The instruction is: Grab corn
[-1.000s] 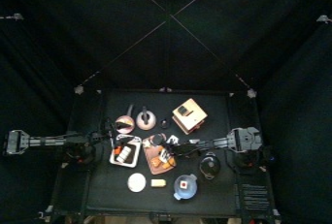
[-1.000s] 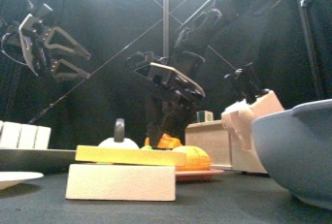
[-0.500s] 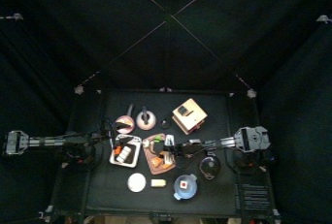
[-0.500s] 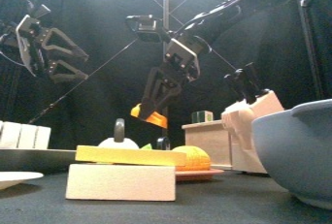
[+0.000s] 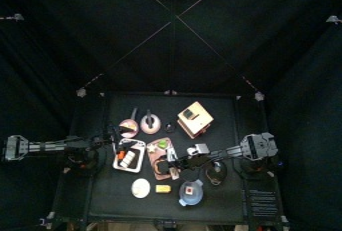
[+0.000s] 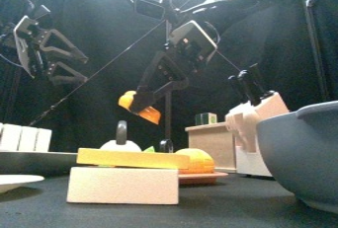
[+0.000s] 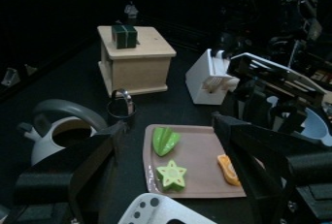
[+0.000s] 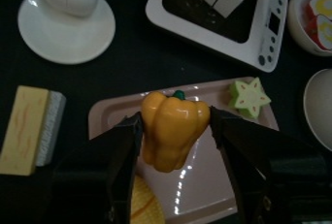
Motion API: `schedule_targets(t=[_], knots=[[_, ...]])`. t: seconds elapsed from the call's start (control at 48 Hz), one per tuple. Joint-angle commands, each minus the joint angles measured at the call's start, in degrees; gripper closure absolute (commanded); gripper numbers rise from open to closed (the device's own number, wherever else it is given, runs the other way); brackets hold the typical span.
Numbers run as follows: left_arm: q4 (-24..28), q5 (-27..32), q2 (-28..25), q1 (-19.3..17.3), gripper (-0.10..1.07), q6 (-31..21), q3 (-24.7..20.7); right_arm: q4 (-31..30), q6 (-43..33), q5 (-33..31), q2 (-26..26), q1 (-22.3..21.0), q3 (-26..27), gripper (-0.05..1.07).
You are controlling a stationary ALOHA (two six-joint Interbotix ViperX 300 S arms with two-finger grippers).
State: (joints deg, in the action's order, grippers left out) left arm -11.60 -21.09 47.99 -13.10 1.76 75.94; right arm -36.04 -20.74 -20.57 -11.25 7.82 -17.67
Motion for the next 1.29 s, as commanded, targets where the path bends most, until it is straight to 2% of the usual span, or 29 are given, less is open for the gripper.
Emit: schedule_targets(t=[0.0, 0.125, 0.271, 0.438, 0.562, 0.667, 0.75, 0.896, 1.271], knots=[[0.0, -0.26, -0.09, -0.44, -0.05, 0.0, -0.7, 0.0, 0.44, -6.86, 2.37, -0.26, 4.31, 0.3], [0.0, -0.26, -0.09, -0.44, -0.05, 0.0, -0.62, 2.37, 4.22, -10.2, 3.52, -0.44, 6.33, 0.3], [0.0, -0.18, 0.0, -0.44, -0.05, 0.0, -0.62, 13.89, 13.01, -10.9, 5.19, -2.29, 8.09, 0.3], [0.0, -0.26, -0.09, -0.44, -0.05, 0.0, -0.62, 29.79, 30.06, -12.57, 5.19, -5.01, 8.53, 0.3], [0.0, -0.26, -0.09, -0.44, -0.05, 0.0, -0.62, 41.48, 44.47, -12.66, 2.99, -6.5, 8.7, 0.3], [0.0, -0.26, -0.09, -0.44, -0.05, 0.0, -0.53, 49.39, 53.7, -12.48, 0.44, -7.38, 9.49, 0.3], [0.0, -0.26, -0.09, -0.44, -0.05, 0.0, -0.35, 53.44, 59.59, -12.39, -1.41, -7.12, 10.2, 0.3], [0.0, -0.26, 0.0, -0.62, -0.05, 0.0, -0.35, 54.4, 64.78, -12.57, -4.04, -7.12, 11.34, 0.3], [0.0, -0.26, -0.09, -0.97, -0.05, 0.0, -0.09, 47.46, 64.69, -12.3, -7.65, -7.03, 12.3, 0.31]])
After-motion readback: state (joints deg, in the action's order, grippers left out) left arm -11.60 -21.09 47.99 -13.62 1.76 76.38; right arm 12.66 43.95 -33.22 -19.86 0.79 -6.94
